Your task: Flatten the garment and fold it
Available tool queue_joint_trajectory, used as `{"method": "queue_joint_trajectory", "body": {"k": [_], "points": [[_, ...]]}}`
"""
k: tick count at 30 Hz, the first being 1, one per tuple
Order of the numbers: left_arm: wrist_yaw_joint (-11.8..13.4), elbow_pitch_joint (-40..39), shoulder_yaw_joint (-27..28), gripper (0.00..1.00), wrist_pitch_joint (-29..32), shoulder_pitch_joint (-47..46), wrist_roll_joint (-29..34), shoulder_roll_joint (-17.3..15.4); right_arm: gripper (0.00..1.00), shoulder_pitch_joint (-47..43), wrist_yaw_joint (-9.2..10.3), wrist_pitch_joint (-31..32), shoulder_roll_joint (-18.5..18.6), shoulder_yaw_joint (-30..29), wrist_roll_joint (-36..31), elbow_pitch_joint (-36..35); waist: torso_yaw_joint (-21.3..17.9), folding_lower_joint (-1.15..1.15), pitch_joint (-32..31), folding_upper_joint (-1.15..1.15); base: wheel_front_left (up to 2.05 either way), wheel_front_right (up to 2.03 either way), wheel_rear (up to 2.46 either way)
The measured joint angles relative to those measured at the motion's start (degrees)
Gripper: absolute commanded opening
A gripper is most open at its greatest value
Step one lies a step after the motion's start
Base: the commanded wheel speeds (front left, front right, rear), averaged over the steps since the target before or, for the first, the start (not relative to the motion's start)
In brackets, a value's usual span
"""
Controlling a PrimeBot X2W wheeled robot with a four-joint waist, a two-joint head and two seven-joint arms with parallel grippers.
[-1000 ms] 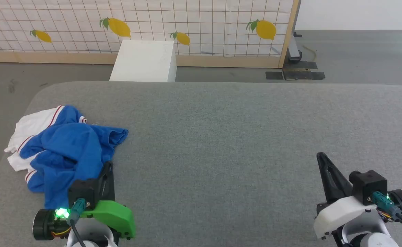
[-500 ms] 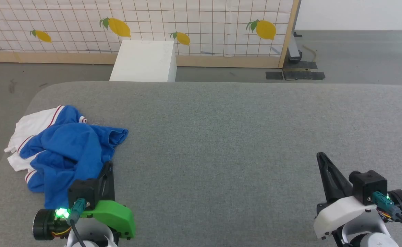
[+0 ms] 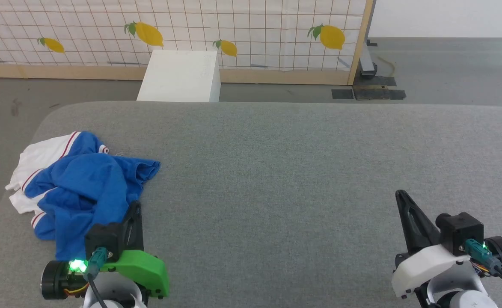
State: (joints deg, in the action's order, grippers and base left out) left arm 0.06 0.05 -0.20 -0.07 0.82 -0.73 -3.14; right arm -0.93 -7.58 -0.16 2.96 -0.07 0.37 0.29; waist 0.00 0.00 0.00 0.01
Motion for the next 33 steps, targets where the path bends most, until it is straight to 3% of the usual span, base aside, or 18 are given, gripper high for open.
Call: {"method": "queue_joint_trajectory", "body": {"k": [4, 5, 33], "points": [[0.0, 0.0, -0.01, 0.0, -0.01, 0.0, 0.0, 0.0, 0.0, 0.0, 0.0, 0.0, 0.0, 0.0, 0.0, 0.0, 0.0, 0.0, 0.0, 0.0, 0.0, 0.0, 0.0], [0.0, 0.0, 0.0, 1.0, -0.01, 0.0, 0.0, 0.0, 1.0, 0.0, 0.0, 0.0, 0.0, -0.01, 0.0, 0.0, 0.0, 0.0, 0.0, 0.0, 0.0, 0.0, 0.0], [0.58, -0.59, -0.71, 1.0, -2.35, 0.59, -3.09, -0.01, 1.0, -0.25, -0.01, -2.34, 0.01, -2.68, 4.39, 1.62, 0.09, 0.0, 0.21, 0.0, 0.0, 0.0, 0.0]]}}
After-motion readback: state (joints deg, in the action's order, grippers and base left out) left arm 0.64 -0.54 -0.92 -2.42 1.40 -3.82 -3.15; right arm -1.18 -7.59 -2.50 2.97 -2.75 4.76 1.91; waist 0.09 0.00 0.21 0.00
